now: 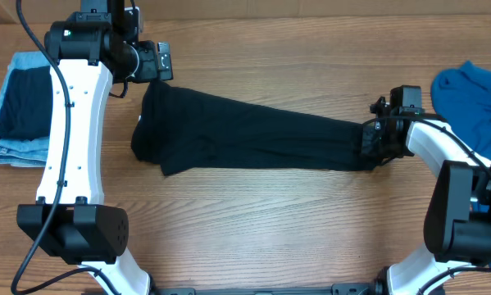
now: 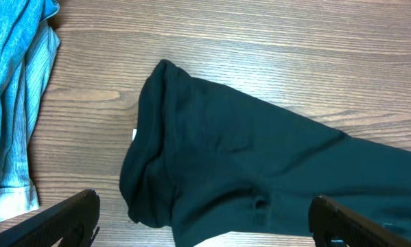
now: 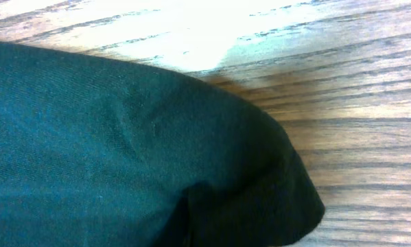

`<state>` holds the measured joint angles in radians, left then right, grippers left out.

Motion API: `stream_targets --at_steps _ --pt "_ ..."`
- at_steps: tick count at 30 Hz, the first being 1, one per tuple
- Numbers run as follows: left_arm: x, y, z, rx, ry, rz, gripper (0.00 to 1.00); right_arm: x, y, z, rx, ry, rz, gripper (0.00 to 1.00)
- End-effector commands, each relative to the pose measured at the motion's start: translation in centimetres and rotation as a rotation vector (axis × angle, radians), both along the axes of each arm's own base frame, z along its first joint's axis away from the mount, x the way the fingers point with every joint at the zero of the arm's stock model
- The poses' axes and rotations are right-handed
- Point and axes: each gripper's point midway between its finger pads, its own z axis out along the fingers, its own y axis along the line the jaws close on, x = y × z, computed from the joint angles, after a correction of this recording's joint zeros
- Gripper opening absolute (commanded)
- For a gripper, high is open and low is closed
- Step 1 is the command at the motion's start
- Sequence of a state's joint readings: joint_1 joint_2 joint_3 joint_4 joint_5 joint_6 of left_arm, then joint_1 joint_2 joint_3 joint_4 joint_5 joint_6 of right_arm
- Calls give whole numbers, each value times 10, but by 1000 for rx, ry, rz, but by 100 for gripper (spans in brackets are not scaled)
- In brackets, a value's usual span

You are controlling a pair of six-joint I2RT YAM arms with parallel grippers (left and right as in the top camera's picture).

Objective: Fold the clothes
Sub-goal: 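Lower the right gripper to the strip's right end and grasp it, then fold the strip's right end leftward over the middle with the right gripper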

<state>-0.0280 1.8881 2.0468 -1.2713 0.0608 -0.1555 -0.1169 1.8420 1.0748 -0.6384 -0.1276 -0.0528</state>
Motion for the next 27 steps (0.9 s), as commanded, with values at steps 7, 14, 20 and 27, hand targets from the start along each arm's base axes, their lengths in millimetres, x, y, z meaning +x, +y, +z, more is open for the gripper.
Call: stream_targets --at_steps 7,14,20,27 --pt "2 -1 8 -16 -20 8 100 48 -29 45 -153 -99 -25 4" --pt "2 -1 8 -16 -20 9 100 69 -54 85 -304 -147 -16 4" --pt "2 -1 8 -16 -20 9 100 80 -32 119 -234 -173 29 4" --pt "2 -1 8 -16 -20 9 100 76 55 122 -146 -172 202 4"
